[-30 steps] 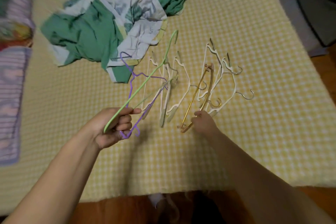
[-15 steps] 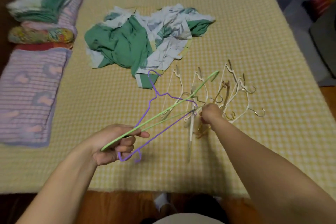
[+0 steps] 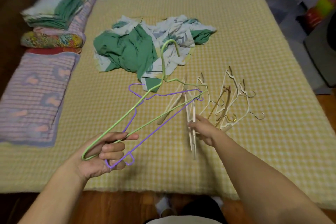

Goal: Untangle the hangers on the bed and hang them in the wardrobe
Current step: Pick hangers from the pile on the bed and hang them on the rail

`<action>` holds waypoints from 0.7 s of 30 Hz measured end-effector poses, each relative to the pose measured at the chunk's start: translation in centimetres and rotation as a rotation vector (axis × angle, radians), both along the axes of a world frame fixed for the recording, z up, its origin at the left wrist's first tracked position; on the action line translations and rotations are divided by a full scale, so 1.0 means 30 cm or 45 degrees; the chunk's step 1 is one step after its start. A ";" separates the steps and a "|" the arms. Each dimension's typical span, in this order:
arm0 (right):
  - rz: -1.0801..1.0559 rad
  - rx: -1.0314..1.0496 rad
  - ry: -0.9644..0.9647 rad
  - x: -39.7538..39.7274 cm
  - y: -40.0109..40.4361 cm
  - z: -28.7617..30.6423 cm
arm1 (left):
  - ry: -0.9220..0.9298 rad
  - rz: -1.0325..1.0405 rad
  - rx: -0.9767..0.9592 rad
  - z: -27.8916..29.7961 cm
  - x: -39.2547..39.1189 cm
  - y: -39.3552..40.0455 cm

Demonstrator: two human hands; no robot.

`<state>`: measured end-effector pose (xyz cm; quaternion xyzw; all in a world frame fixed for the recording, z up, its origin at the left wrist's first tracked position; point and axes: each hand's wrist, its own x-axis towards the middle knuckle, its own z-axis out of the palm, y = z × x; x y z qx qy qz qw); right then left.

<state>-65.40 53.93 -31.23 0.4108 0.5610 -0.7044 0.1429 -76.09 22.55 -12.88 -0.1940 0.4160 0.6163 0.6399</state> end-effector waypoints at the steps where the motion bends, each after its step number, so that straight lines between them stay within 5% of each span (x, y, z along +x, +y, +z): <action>1: -0.016 -0.011 0.014 -0.002 -0.025 -0.001 | 0.002 0.000 0.008 0.003 0.000 -0.012; 5: -0.065 0.335 0.007 -0.020 -0.084 -0.003 | 0.097 -0.018 -0.054 -0.006 -0.009 -0.053; 10: 0.350 1.205 -0.306 0.037 -0.045 0.058 | 0.245 0.088 -0.206 -0.038 -0.030 -0.107; 17: 0.658 1.786 -0.644 0.080 0.067 0.137 | 0.323 0.097 -0.258 -0.073 -0.045 -0.181; 21: 0.571 1.791 -0.770 0.103 0.132 0.154 | 0.476 0.122 -0.339 -0.092 -0.075 -0.244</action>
